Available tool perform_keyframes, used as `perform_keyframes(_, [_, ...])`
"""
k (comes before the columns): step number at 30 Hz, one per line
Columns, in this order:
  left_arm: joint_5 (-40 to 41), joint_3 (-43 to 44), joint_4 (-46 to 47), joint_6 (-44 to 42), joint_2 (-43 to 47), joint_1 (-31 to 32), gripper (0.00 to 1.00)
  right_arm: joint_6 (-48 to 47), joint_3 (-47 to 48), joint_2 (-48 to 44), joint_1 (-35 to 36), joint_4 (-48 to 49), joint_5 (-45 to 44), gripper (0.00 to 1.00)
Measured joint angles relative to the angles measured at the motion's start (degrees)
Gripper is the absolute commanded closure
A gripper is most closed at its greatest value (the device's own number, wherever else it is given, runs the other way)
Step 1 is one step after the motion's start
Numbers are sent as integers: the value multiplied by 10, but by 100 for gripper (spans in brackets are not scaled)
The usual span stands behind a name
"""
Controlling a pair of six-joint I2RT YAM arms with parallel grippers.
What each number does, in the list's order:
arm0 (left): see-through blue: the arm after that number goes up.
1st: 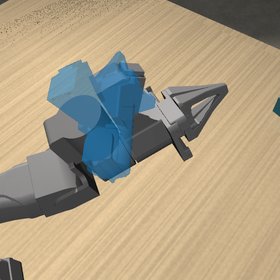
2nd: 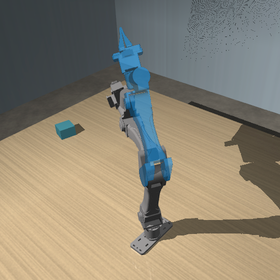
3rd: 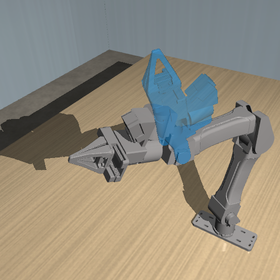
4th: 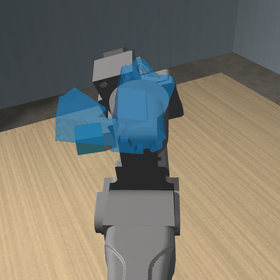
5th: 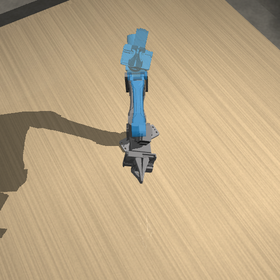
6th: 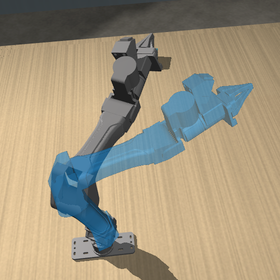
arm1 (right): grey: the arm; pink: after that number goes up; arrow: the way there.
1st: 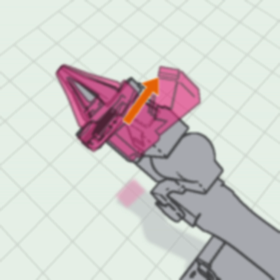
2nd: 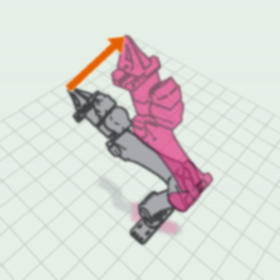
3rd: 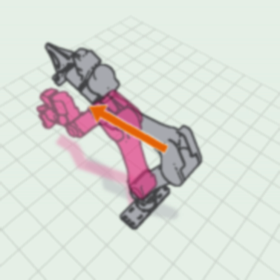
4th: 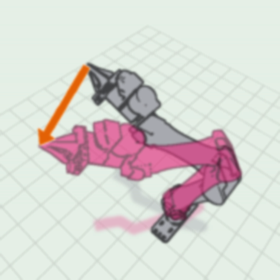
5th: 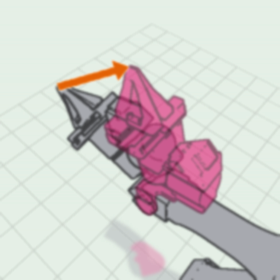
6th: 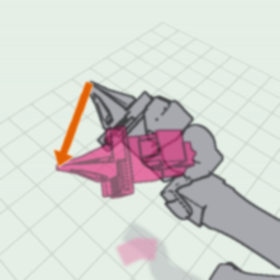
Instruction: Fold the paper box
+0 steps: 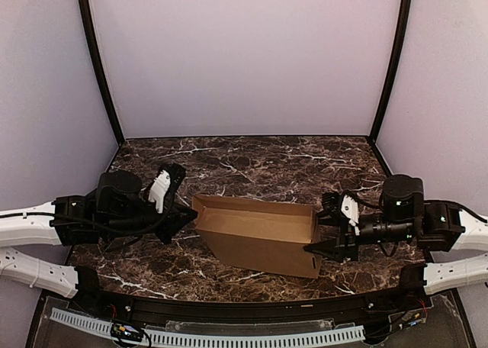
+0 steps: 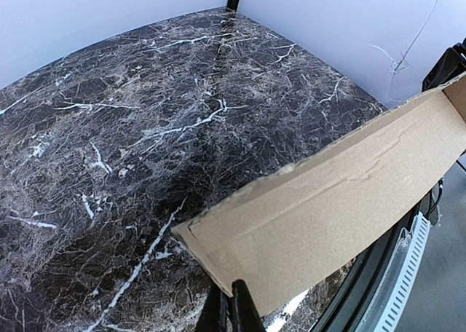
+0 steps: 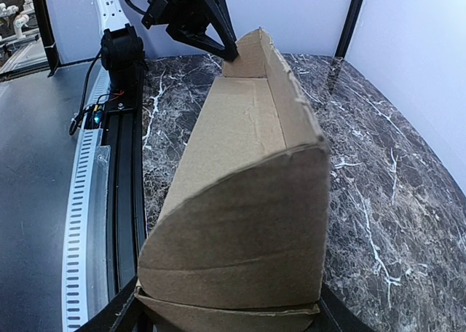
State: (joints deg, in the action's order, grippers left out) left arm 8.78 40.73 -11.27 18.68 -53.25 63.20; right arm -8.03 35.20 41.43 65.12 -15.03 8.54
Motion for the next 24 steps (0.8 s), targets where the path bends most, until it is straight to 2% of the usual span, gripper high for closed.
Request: perform_keyframes(24, [-4, -11, 30, 0, -13, -6, 99, 40, -39, -17, 6, 44, -26, 63])
